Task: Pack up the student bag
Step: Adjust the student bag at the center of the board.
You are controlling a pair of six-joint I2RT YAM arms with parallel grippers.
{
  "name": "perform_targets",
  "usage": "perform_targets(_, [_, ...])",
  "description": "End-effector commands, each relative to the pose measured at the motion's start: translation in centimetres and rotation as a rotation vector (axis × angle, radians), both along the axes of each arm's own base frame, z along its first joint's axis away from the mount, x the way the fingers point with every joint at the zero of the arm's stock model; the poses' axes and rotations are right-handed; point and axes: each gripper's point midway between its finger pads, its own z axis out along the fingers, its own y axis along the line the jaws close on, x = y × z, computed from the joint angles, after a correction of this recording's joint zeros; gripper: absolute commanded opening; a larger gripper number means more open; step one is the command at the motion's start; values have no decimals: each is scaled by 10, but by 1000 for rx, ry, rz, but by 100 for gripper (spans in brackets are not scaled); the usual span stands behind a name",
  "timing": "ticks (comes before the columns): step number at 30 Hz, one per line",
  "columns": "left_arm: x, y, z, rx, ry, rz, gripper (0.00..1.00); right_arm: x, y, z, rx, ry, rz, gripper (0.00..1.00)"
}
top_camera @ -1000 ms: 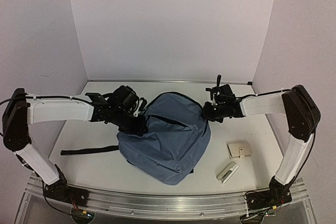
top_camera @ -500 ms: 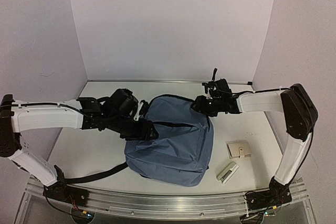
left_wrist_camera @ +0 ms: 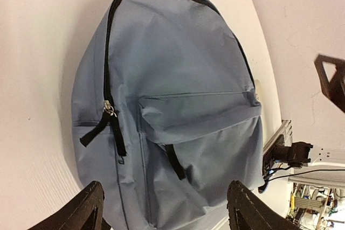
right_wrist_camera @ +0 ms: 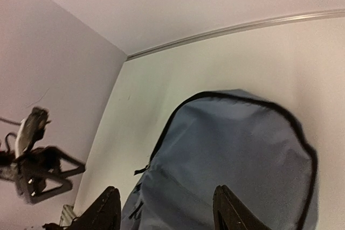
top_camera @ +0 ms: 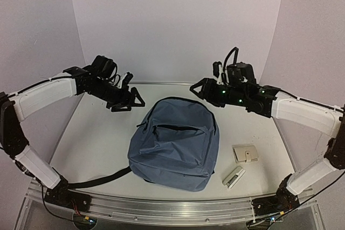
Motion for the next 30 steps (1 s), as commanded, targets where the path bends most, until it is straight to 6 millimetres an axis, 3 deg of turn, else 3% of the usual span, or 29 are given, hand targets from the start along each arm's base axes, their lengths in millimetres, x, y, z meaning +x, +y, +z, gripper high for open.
perform_targets(1, [12, -2, -20, 8, 49, -117, 78, -48, 47, -21, 19, 115, 84, 54])
perform_targets(5, [32, -2, -30, -30, 60, -103, 77, -73, 83, -28, 28, 157, 140, 49])
perform_targets(9, [27, -14, -52, -77, 160, -163, 76, -87, 114, -42, 32, 215, 180, 46])
perform_targets(13, [24, -17, -78, -65, 241, -182, 72, -88, 133, -64, 14, 268, 186, 42])
perform_targets(18, [23, -22, -90, -95, 260, -196, 70, -85, 154, -84, -13, 293, 201, 37])
perform_targets(25, [13, -27, -108, -142, 334, -223, 59, -75, 149, -120, -117, 313, 118, 33])
perform_targets(30, [14, -30, -111, -157, 351, -225, 53, -72, 152, -128, -151, 316, 115, 33])
